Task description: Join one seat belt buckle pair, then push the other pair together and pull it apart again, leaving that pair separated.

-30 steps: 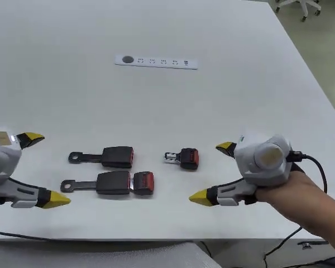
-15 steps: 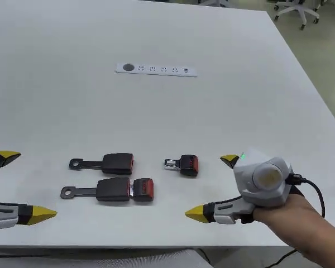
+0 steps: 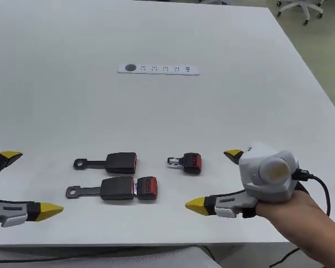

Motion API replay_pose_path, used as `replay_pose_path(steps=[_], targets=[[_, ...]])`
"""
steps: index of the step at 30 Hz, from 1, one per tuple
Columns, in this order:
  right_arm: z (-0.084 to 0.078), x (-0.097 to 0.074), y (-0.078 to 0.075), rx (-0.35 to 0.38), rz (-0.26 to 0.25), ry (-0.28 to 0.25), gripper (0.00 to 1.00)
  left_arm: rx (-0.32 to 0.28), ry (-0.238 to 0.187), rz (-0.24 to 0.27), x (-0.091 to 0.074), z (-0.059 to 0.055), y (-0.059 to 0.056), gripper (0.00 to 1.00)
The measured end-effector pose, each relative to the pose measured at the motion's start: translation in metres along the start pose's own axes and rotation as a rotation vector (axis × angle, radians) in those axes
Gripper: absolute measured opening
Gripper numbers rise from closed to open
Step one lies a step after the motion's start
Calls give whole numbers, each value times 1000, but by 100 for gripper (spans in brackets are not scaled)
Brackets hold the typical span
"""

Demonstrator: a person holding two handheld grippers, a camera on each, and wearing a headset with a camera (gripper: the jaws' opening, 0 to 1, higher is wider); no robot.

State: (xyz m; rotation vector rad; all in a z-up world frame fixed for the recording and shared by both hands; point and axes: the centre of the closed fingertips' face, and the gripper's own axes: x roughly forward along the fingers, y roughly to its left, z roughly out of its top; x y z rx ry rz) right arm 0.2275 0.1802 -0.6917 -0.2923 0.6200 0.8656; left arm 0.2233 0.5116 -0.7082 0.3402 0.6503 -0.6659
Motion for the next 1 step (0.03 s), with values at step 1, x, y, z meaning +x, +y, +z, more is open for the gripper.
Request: replay_pose_path(steps=[1], targets=[[0,0,0,0,0,-2,99,0,1,3,-2,3,-4,100]])
